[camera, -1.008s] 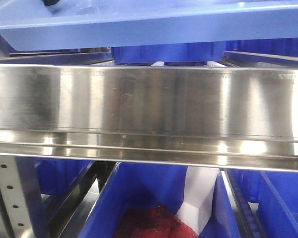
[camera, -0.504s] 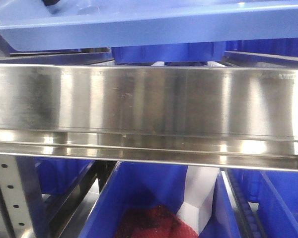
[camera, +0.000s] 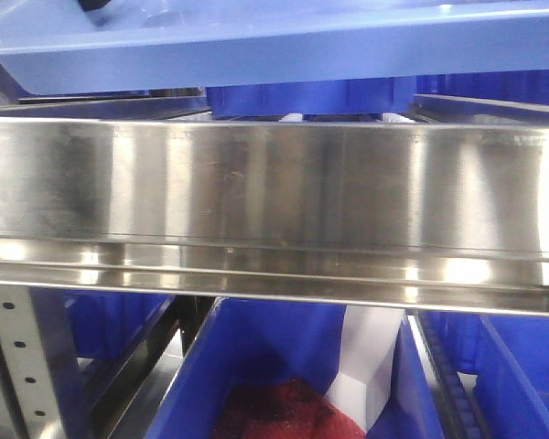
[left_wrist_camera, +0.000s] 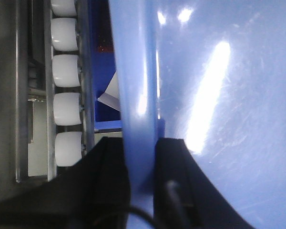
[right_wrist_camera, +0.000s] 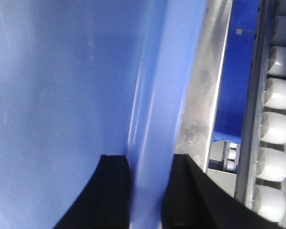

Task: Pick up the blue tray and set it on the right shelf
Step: 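Carry the tray above the shelf's steel rail with both grippers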

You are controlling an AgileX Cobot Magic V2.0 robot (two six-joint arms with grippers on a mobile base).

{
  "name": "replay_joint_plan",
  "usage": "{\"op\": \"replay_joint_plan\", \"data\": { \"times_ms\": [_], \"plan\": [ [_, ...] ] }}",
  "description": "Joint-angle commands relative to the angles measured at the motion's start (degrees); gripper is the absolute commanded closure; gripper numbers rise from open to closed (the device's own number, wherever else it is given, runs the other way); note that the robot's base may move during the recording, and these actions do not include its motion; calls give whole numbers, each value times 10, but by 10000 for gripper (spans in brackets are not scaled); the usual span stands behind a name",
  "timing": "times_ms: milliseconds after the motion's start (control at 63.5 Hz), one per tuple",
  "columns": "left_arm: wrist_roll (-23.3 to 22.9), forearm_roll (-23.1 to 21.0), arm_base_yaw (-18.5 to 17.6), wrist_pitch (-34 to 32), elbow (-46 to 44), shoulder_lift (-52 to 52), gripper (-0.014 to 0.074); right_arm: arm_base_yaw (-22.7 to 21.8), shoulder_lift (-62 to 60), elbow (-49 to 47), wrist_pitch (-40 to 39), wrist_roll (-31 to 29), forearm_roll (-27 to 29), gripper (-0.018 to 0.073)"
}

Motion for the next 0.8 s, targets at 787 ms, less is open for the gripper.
{"op": "replay_joint_plan", "data": {
  "times_ms": [787],
  "plan": [
    [36, -6, -5, -34, -21, -22, 645, -1, -15, -21, -57, -11, -9, 503]
  ]
}}
